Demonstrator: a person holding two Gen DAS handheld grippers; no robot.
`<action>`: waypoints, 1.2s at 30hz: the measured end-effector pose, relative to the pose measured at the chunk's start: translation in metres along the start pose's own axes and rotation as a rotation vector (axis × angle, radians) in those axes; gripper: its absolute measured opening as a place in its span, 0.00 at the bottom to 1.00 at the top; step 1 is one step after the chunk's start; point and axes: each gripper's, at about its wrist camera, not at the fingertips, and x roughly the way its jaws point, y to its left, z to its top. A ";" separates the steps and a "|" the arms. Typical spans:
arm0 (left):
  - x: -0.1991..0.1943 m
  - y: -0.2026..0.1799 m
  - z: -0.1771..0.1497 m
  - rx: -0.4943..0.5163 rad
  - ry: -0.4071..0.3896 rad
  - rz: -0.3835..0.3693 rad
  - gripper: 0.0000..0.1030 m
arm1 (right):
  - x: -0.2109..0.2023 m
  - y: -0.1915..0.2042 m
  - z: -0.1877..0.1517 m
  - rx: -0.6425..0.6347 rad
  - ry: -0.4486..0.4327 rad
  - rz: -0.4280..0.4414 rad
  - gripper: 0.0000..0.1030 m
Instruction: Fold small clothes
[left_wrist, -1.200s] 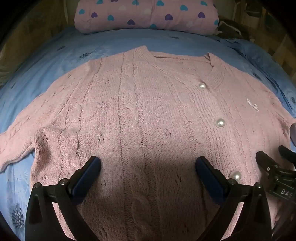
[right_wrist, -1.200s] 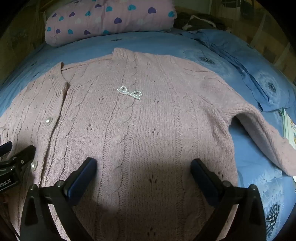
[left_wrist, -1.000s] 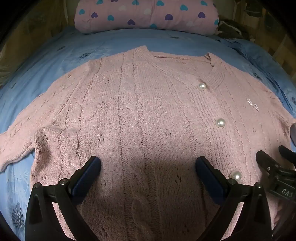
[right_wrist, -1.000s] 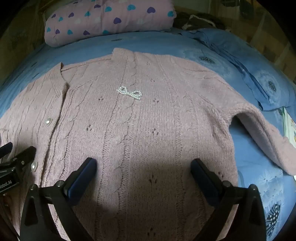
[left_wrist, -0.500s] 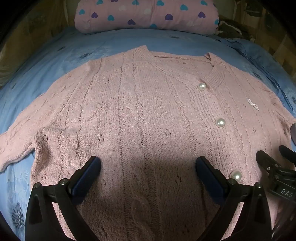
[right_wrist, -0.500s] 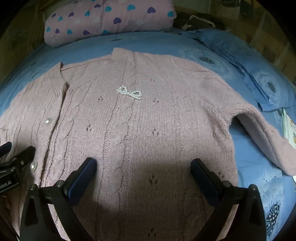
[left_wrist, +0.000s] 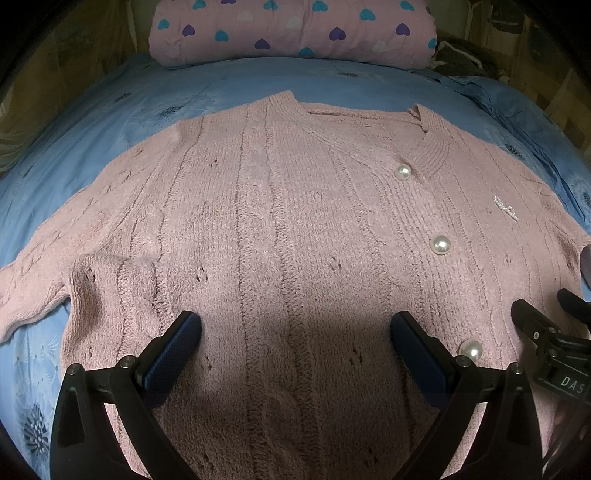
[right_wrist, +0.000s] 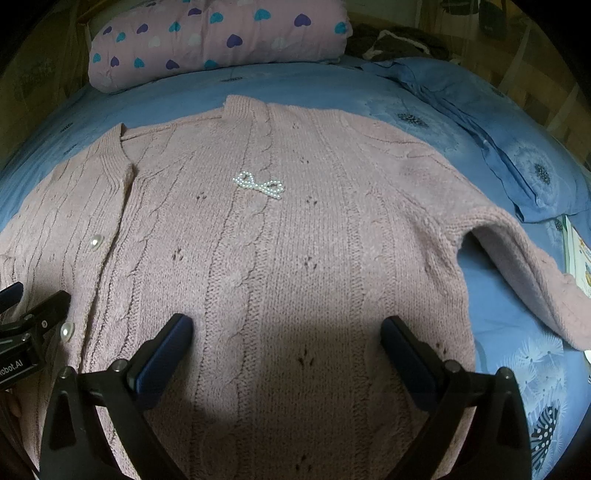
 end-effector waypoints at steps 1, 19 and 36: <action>0.000 0.000 0.000 0.000 0.000 0.000 0.97 | 0.000 0.000 0.000 0.000 0.000 0.000 1.00; 0.000 0.000 0.000 0.001 0.000 0.001 0.97 | 0.000 0.000 0.000 0.000 0.000 -0.001 1.00; 0.004 0.005 -0.001 -0.005 -0.004 0.003 0.97 | 0.000 0.001 0.000 0.001 -0.003 -0.002 1.00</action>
